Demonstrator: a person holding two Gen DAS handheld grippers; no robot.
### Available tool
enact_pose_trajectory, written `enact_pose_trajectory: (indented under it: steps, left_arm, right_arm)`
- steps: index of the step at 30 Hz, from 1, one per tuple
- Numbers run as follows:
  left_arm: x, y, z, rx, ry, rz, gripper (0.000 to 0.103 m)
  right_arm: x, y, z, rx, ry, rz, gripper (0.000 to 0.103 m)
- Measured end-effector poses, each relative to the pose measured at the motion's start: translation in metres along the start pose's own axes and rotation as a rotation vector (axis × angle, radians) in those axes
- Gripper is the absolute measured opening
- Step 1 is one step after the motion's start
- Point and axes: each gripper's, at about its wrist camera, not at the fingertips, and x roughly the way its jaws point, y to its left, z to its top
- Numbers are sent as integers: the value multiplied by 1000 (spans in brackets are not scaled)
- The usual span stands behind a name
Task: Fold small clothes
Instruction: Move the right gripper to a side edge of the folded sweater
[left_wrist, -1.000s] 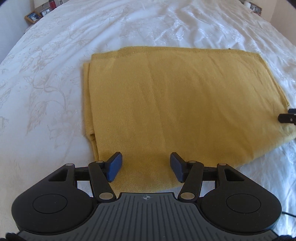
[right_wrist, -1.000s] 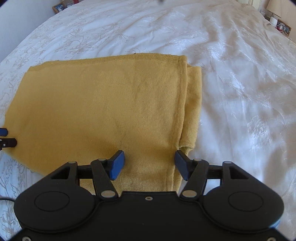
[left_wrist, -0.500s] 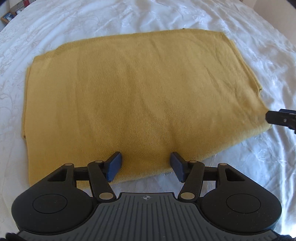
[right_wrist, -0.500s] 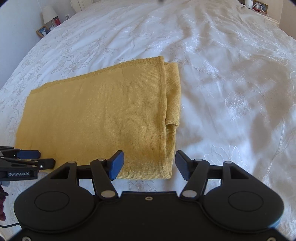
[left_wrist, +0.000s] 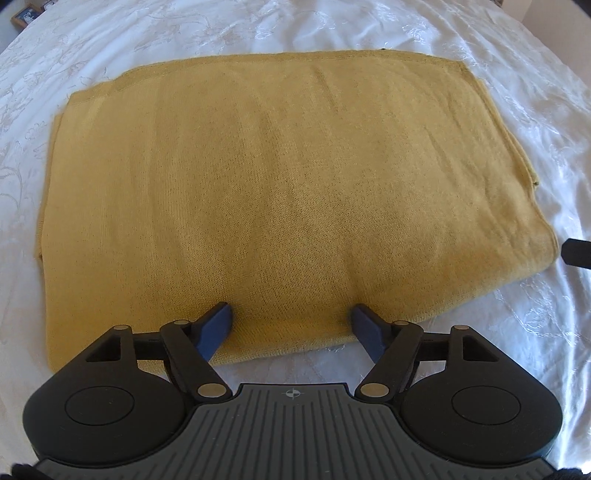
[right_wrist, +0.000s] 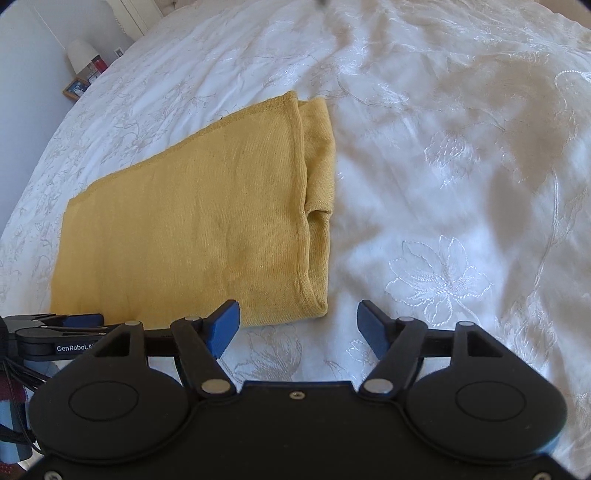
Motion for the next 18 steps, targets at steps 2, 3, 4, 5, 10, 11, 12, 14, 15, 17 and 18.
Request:
enact_pose_trajectory:
  steps: [2,3,4,5,10,11,12,14,15,17,18]
  left_arm:
    - [2,-2,0,-3,-5,6,74]
    - [2,-2,0,-5,-6,9,75]
    - [0,1,-2,-8,-6,11,76]
    - [0,1,-2,-12,-5,12,77]
    - [1,4,-2,-25,10,18,82]
    - [1,4,-1,-25,11,21,83]
    - [2,3,-2,-25,11,23,84]
    - [3,3,-1,-28,11,29,86]
    - [3,3,-1,-31,11,31,87]
    - [3,2,-2,-36,9,34,87]
    - [3,2,-3,-36,5,35,87]
  right_arm:
    - [3,-6,10,23,3,26,77]
    - [5,-9,16,34,6,41,77]
    - [8,-13,21,47,10,53,77]
    - [10,-16,26,57,14,63,78]
    - [29,-30,48,76,36,101,78]
    - [32,-32,51,76,42,107,78]
    - [38,-34,56,73,52,119,78]
    - [47,-38,62,72,71,146,78]
    - [52,-40,66,72,81,164,78]
    - [61,-41,72,72,96,200,79]
    - [66,-41,75,73,103,218,80]
